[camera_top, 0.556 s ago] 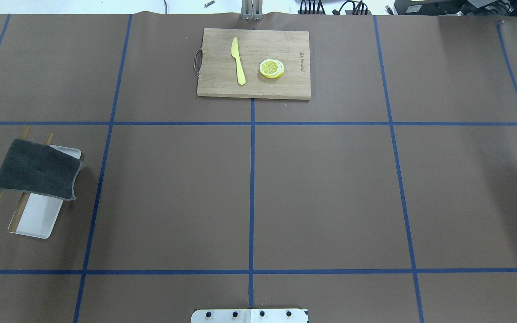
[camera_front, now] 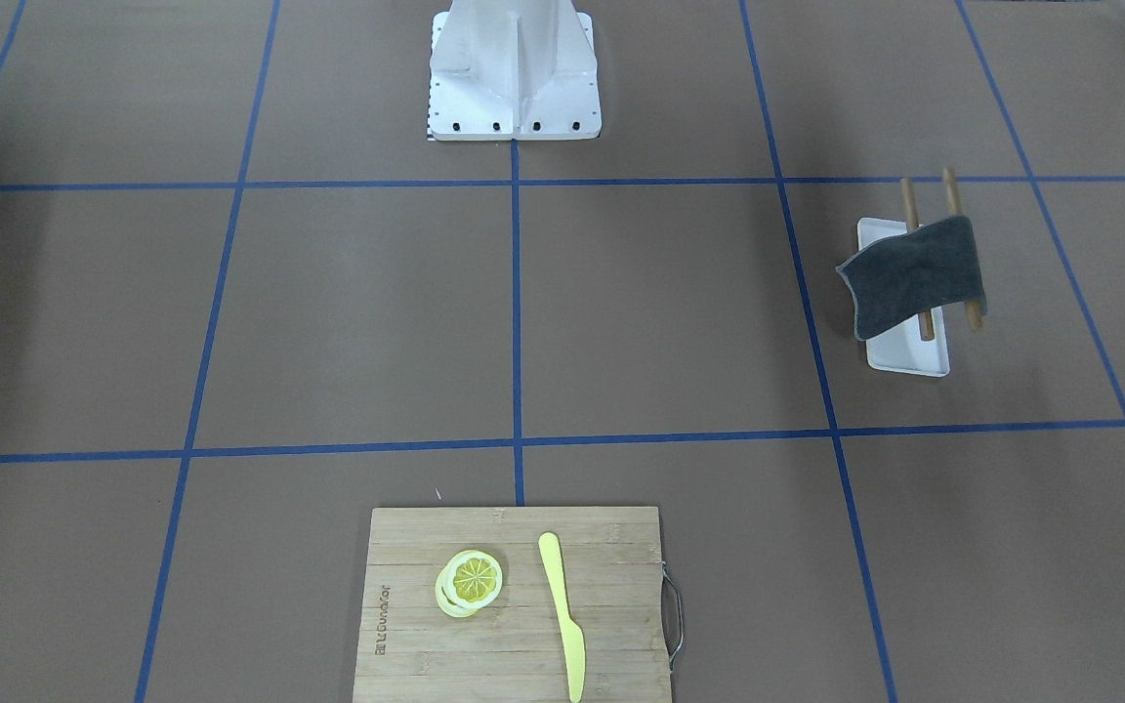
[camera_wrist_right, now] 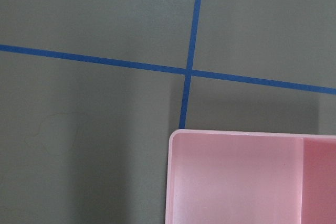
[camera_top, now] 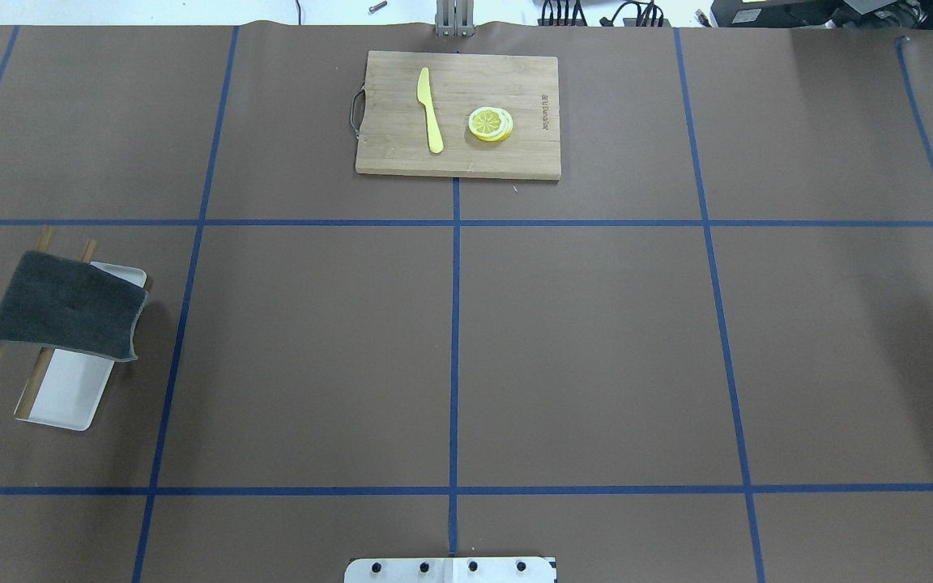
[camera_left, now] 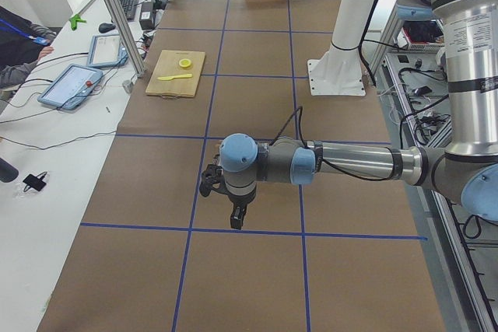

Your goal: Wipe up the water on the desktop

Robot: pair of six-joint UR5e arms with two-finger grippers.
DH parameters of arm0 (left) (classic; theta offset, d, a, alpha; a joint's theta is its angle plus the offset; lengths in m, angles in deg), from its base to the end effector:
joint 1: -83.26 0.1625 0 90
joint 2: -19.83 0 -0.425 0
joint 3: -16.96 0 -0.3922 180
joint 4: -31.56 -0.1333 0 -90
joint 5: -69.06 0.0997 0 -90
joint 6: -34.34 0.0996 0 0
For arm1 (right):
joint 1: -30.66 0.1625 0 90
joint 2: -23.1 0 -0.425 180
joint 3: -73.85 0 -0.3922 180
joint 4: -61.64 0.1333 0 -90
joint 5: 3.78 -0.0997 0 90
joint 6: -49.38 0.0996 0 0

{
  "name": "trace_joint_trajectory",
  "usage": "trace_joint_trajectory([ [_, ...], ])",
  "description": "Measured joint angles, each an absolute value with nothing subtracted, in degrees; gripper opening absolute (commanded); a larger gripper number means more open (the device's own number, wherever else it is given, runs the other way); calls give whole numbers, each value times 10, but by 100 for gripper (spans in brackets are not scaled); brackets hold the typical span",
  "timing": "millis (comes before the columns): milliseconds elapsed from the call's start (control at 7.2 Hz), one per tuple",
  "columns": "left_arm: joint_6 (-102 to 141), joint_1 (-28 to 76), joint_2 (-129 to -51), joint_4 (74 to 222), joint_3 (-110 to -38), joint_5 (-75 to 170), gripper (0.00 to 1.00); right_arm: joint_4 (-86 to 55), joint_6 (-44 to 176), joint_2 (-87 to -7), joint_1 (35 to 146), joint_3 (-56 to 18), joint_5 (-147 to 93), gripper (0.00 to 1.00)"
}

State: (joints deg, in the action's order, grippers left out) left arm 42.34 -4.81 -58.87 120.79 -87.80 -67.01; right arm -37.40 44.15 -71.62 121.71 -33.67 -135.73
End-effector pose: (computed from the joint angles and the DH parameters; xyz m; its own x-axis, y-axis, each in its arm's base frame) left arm -0.0477 -0.4129 0.6199 0.6808 0.1955 -0.7059 -0.1297 0.9807 0.1466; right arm 0.0750 -0.4505 0.5665 0.7430 -0.1210 0.6583 0.0496 0.9908 0.1261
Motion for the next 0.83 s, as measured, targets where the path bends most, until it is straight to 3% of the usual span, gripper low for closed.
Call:
trace_joint_trajectory([
  [556,424,-48,-609,1217,-882,-669,99,-313,448,-711,1216,-365,-1362,100],
  [833,417,-50,-619,1304,-868,-664,99,-303,446,-713,1216,-356,-1375,100],
])
